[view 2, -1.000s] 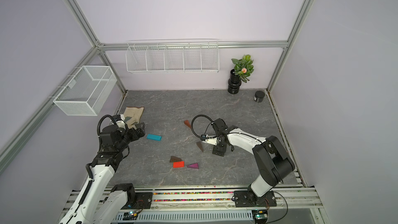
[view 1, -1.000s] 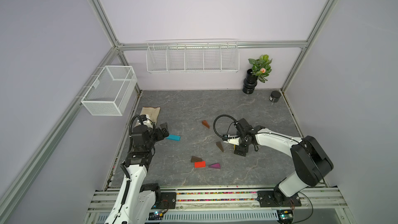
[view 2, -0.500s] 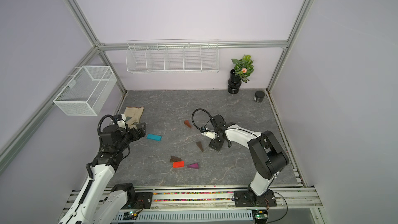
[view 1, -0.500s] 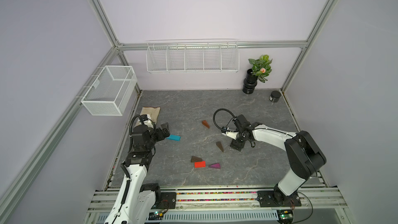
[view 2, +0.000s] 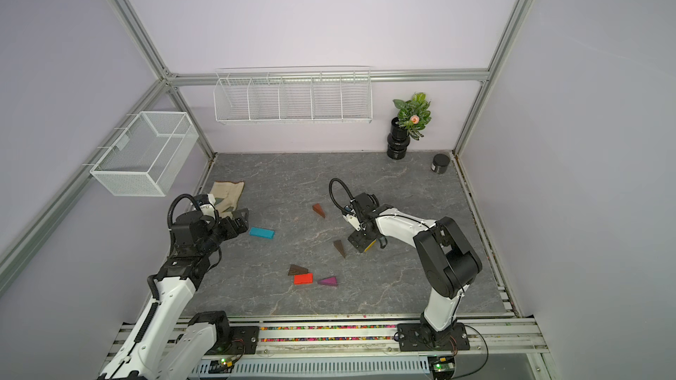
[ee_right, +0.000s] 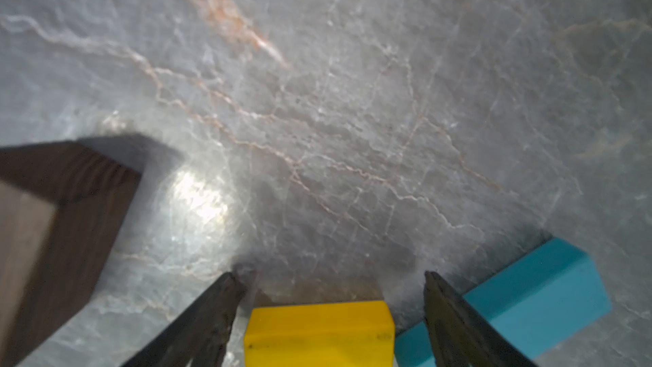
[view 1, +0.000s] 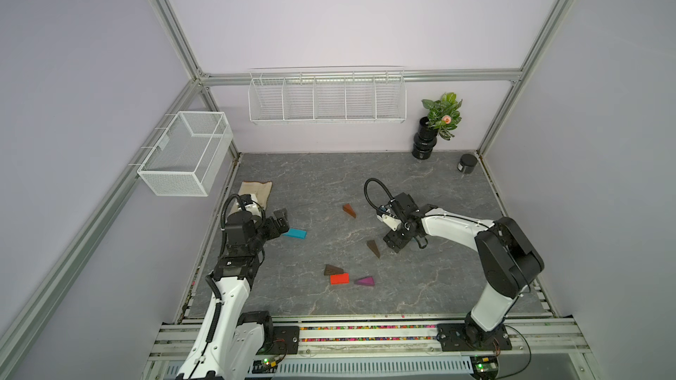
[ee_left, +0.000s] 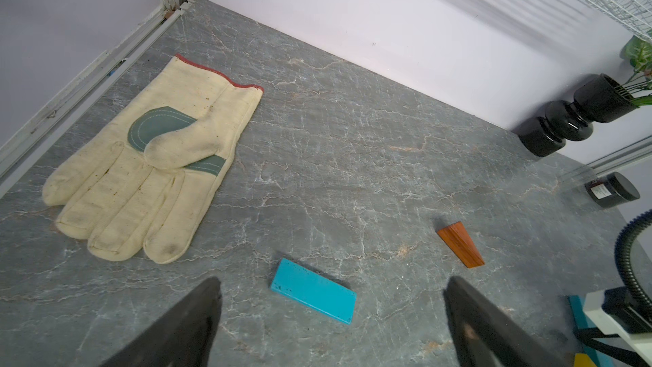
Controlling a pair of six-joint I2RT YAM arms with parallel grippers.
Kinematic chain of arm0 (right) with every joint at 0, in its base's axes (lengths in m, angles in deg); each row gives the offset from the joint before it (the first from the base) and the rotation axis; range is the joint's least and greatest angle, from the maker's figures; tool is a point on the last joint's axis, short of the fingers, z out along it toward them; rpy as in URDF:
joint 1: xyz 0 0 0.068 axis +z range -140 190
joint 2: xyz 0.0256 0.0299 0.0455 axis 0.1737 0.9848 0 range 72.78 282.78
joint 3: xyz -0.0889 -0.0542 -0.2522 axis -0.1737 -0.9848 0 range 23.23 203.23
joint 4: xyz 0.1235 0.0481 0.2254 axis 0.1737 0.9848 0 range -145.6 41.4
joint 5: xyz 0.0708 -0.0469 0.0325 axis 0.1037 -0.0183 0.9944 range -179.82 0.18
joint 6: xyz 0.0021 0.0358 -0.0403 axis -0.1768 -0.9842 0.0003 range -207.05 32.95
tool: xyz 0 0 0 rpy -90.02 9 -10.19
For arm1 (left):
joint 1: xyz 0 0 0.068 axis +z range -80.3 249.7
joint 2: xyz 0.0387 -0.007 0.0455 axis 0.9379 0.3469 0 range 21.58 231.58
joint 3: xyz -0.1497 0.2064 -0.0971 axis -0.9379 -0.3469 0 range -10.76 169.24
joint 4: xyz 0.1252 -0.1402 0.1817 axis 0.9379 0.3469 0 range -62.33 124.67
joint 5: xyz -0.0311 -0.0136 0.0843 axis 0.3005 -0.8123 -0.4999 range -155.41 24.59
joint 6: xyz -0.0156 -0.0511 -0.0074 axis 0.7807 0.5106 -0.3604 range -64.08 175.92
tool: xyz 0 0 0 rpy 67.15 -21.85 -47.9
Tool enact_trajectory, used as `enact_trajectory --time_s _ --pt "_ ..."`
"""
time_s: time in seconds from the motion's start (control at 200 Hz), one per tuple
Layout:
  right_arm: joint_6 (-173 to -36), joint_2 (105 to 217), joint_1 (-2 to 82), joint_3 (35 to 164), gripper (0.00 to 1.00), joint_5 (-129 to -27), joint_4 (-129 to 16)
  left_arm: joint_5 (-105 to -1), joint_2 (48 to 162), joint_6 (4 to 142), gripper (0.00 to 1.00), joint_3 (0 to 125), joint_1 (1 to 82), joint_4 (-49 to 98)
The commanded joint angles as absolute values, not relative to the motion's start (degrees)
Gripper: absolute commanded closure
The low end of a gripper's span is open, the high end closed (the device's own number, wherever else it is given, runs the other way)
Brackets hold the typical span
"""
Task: Assemble a small pinwheel with building blocks
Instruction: Move the building block to the center of the board.
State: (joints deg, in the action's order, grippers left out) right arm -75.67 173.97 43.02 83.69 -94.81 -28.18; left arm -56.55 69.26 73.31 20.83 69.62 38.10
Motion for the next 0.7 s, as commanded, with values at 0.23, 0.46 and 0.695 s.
enact_trajectory --time_s 0.23,0.46,0.695 --pt "-79.1 173.6 41.9 84.5 0.16 -94.0 -21.7 -56.3 69.2 73.6 0.00 20.8 69.1 38.0" --pt "-79.6 173.0 41.9 82.6 0.28 -91.6 -21.7 -56.5 69.0 73.7 0.00 20.8 69.1 38.1" --pt "-87.0 177.0 41.9 87.2 0.39 -94.1 -21.4 -56.6 69.0 73.8 0.00 20.8 69.0 38.0"
